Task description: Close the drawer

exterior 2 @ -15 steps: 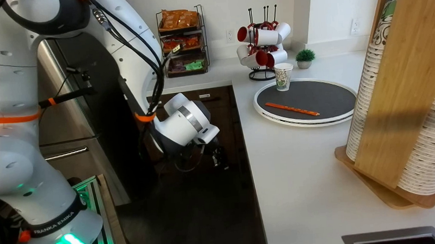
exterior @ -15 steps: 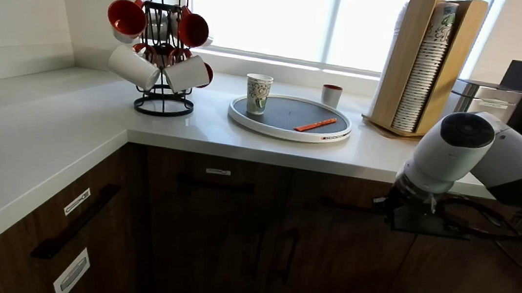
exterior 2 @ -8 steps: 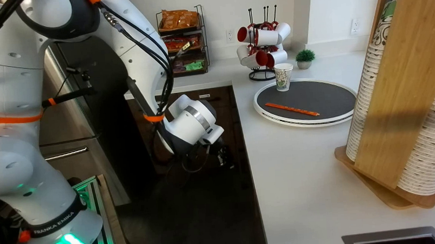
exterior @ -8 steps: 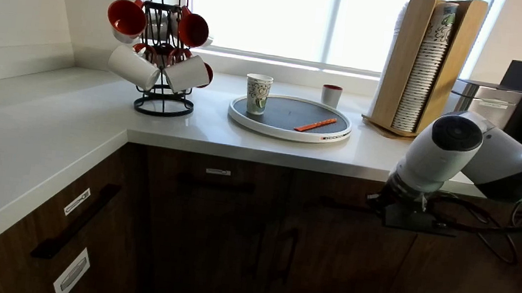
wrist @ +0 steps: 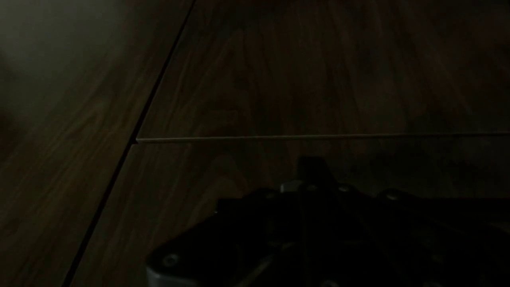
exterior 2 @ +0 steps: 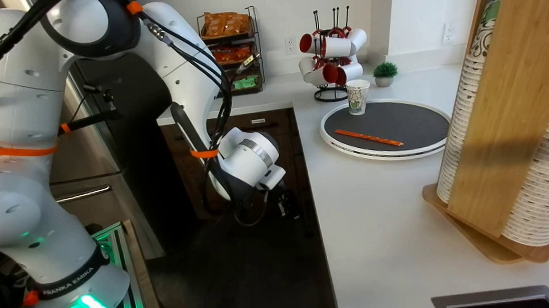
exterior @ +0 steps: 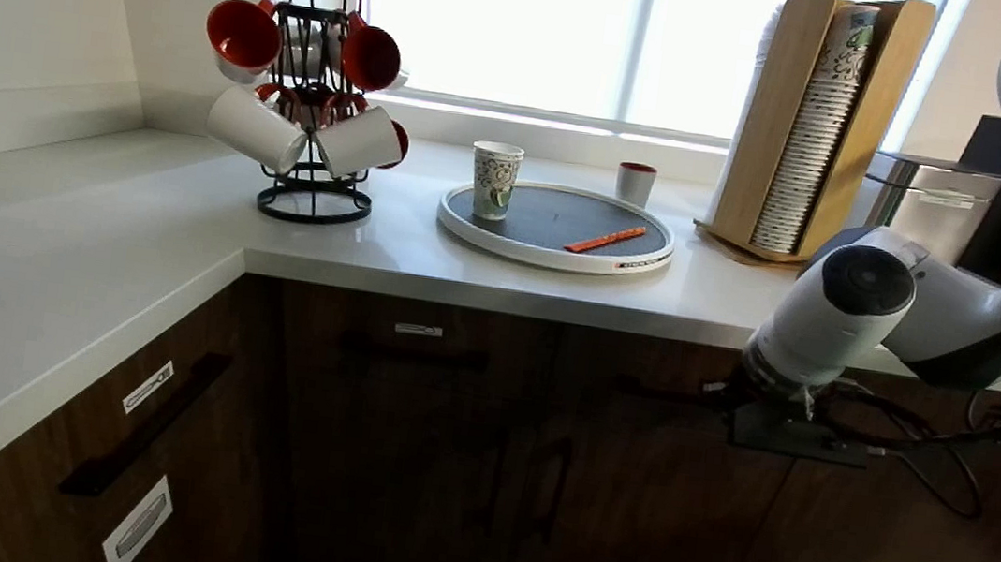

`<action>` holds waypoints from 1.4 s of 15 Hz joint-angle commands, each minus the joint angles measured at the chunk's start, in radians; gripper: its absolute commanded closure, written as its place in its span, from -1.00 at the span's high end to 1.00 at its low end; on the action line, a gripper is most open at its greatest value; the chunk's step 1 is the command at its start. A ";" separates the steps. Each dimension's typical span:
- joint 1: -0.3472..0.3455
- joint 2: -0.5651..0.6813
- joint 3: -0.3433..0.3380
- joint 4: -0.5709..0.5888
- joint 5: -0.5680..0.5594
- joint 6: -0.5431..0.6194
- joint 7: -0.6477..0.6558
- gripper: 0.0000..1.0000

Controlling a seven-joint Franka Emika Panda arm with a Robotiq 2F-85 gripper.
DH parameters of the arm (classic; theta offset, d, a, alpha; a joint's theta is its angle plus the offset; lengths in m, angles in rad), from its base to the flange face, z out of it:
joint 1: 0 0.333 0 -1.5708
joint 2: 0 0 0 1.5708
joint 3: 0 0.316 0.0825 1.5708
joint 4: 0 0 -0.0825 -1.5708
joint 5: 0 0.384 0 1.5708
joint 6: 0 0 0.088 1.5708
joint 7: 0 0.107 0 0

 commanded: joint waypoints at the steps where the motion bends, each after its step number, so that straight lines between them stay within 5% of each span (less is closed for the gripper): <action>1: -0.016 0.029 0.015 0.033 -0.086 -0.037 0.106 -1.00; 6: -0.013 0.026 0.011 -0.003 -0.054 0.041 0.035 -1.00; 7: -0.110 -0.012 0.104 -0.069 0.046 0.019 -0.137 -1.00; 8: 0.000 -0.013 -0.006 -0.091 0.076 0.087 -0.148 -1.00; 9: -0.017 -0.052 0.001 -0.148 0.147 0.131 -0.247 -1.00; 10: -0.018 -0.072 -0.011 -0.185 0.194 0.174 -0.313 -0.48; 13: -0.021 -0.167 -0.048 -0.347 0.379 0.194 -0.553 -0.19; 14: -0.125 -0.211 0.045 -0.392 0.417 0.127 -0.628 -0.02; 21: -0.205 -0.405 0.122 -0.552 0.870 0.111 -1.130 1.00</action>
